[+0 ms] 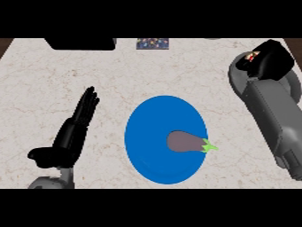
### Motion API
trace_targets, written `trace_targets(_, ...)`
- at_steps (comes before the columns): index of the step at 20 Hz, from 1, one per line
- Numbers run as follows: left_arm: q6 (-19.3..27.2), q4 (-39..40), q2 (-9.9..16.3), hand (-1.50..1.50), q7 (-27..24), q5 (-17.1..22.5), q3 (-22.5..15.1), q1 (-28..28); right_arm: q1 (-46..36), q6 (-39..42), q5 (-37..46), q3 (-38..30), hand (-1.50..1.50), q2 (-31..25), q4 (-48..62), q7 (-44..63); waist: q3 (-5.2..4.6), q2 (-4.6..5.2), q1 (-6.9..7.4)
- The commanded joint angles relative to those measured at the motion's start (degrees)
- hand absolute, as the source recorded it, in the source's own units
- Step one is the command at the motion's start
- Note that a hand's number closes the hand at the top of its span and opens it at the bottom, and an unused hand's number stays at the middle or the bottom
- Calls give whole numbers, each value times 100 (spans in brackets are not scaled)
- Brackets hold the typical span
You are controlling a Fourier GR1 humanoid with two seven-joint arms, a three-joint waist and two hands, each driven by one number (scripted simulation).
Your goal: Pick the cupcake from the plate and place it in the pan
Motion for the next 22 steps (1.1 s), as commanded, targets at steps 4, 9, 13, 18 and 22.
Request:
trace_targets(4,31,216,-195,0,-262,-153,-168,77,272,-1571,-197,-666,150,-597,493,-453,8,54,90)
trace_targets(9,-95,-4,-72,0,-101,-47,-29,12,443,-1762,-963,-1125,150,-985,771,-1666,11,35,86)
trace_targets(13,-156,168,-112,0,-60,6,12,-148,315,-1721,-1537,-1494,150,-1316,1093,-2518,21,87,165)
trace_targets(18,-166,37,-155,0,-21,-63,-152,-159,248,595,-2320,-1820,-150,-986,1626,-2650,45,155,268)
trace_targets(22,16,-21,-249,0,-33,-224,-212,-170,237,998,-3197,-2486,-150,-952,1470,-3661,51,144,263)
